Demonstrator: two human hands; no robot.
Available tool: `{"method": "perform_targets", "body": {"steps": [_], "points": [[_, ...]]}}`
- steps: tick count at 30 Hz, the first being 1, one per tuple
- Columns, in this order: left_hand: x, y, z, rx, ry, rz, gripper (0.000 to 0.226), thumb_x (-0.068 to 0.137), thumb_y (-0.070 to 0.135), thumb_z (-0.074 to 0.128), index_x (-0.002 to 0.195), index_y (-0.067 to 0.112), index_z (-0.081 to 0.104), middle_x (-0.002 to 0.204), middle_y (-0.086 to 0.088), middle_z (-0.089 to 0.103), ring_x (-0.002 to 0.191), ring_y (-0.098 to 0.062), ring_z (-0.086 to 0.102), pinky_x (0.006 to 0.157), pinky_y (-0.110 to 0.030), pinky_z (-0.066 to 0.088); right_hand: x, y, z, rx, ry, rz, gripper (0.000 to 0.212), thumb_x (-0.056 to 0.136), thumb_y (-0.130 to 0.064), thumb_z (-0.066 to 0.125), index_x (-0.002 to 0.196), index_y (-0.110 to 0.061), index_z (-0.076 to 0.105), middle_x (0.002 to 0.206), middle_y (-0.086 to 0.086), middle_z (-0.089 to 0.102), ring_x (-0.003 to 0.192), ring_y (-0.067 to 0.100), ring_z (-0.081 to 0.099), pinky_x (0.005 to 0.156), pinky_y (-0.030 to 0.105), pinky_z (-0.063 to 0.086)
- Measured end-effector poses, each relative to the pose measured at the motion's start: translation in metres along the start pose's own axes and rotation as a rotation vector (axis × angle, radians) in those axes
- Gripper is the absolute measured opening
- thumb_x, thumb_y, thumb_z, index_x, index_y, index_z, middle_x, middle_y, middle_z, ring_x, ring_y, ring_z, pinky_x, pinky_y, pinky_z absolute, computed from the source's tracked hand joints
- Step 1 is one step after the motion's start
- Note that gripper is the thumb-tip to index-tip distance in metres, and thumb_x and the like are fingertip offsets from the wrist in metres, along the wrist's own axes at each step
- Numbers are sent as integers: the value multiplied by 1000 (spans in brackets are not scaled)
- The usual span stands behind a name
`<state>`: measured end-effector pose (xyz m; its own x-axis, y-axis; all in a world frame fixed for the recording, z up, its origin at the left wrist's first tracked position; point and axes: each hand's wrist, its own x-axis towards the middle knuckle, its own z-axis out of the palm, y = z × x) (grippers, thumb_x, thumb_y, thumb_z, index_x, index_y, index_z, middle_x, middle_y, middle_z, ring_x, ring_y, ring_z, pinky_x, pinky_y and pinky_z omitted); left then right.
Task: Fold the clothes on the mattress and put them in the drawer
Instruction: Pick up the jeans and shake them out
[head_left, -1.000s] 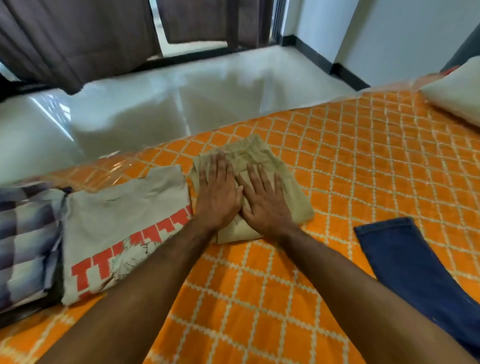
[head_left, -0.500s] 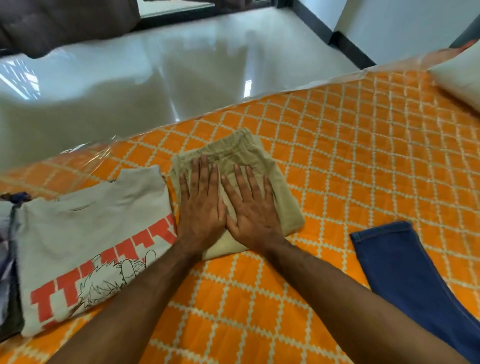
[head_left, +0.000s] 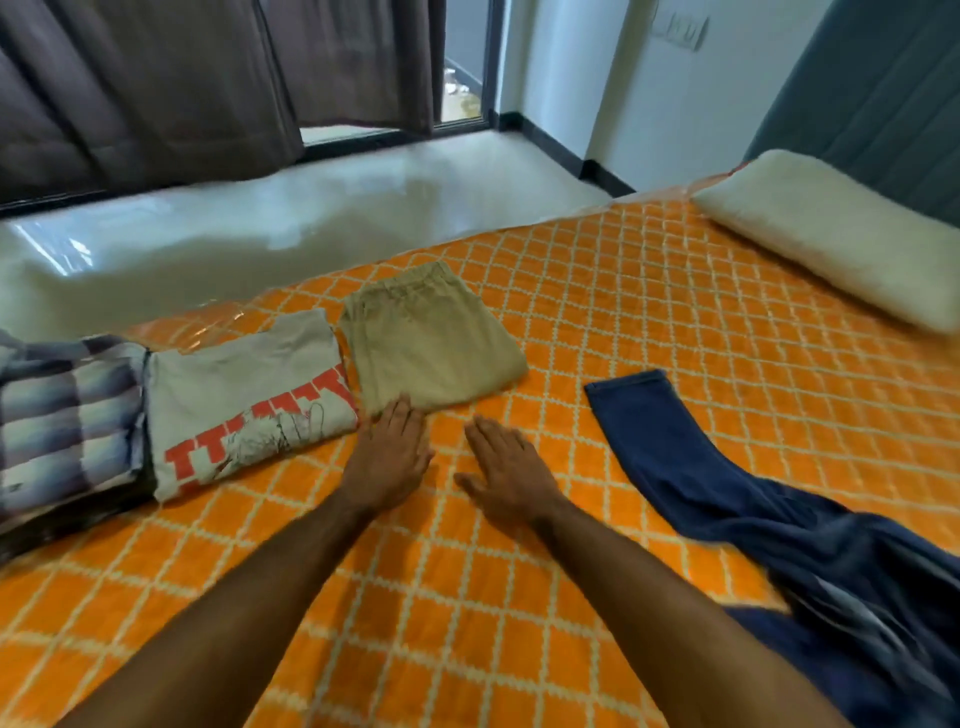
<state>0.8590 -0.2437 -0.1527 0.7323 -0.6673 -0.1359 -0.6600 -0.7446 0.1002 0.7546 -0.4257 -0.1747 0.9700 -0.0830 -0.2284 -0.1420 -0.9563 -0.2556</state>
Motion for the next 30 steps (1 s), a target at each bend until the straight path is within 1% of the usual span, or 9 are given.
{"method": "perform_targets", "body": {"steps": [3,8,10,16,18,21,27,29,30], "points": [[-47,52,10,-30,-140,58,67,105,42,39,159,8,18,168,-15,8,155,-28,12,120,-57,16,-89,32,-5,-13,7,129,75,101,-57,35,162,-15,20,170,8,13,157,24,12,125,44,5],[-94,155,18,-127,-160,196,66,101,39,48,158,17,23,167,-6,13,153,-21,16,119,-53,20,-224,94,-19,-92,159,293,57,99,-35,56,150,-16,41,160,8,34,149,26,28,124,48,14],[-110,190,18,-184,-185,249,66,100,40,52,157,21,25,167,-4,14,152,-21,18,119,-53,21,-268,109,-25,-132,232,392,55,98,-35,58,148,-18,42,159,7,35,149,26,28,125,49,15],[-164,253,18,-264,-224,334,60,96,41,57,150,23,37,157,-3,33,143,-26,37,111,-49,35,-387,121,-18,-65,114,773,96,90,-71,54,161,-24,13,170,12,-10,156,36,-12,116,71,-6],[-189,273,9,-233,-253,352,59,98,40,55,151,23,35,157,-2,33,142,-27,37,112,-53,33,-423,118,-12,22,52,782,102,87,-72,60,162,-31,5,168,6,-24,154,42,-14,117,71,2],[-216,293,-5,-154,-250,379,57,100,41,52,152,25,32,158,0,31,142,-27,36,111,-56,31,-453,110,-1,131,35,771,102,88,-59,68,162,-39,0,164,-1,-33,151,47,12,116,60,31],[-250,316,-32,-96,-239,387,57,101,40,51,152,27,32,158,0,31,142,-26,35,111,-57,31,-483,83,1,119,133,839,113,89,-36,76,162,-22,-9,163,22,9,124,39,55,89,41,53],[-259,322,-38,-81,-248,382,57,101,41,51,152,26,31,158,-1,31,142,-27,36,111,-56,31,-484,86,-10,259,184,868,91,93,-20,71,159,-14,9,144,24,45,101,32,65,75,40,53],[-264,325,-40,-72,-251,382,57,101,40,50,152,26,31,158,-1,31,142,-28,36,111,-56,31,-486,89,-17,310,192,869,67,94,-14,65,149,-14,26,116,18,61,81,27,63,67,42,52]]}}
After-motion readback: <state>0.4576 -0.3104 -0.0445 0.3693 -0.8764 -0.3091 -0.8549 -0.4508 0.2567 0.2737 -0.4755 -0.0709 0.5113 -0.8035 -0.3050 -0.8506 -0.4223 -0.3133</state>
